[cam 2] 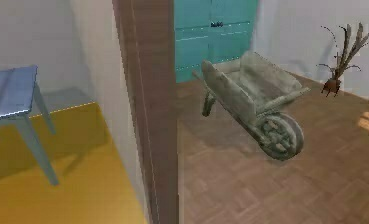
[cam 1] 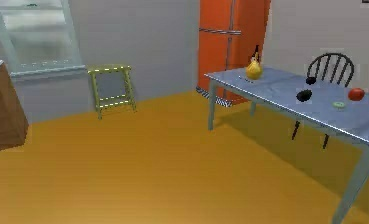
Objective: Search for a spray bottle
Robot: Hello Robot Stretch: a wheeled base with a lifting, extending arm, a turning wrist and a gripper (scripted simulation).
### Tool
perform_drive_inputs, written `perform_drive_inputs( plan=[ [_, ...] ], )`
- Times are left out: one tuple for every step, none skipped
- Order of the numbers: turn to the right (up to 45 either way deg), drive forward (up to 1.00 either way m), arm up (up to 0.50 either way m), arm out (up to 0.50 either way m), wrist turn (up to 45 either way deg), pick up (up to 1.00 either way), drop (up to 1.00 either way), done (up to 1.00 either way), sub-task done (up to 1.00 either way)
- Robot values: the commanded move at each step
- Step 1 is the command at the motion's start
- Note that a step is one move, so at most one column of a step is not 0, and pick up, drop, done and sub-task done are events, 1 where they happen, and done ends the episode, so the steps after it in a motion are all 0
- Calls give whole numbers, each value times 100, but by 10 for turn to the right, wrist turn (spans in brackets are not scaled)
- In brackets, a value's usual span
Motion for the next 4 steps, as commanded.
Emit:
perform_drive_inputs(
  plan=[
    [-60,0,0,0,0,0,0,0,0],
    [0,15,0,0,0,0,0,0,0],
    [-300,0,0,0,0,0,0,0,0],
    [0,100,0,0,0,0,0,0,0]
  ],
)
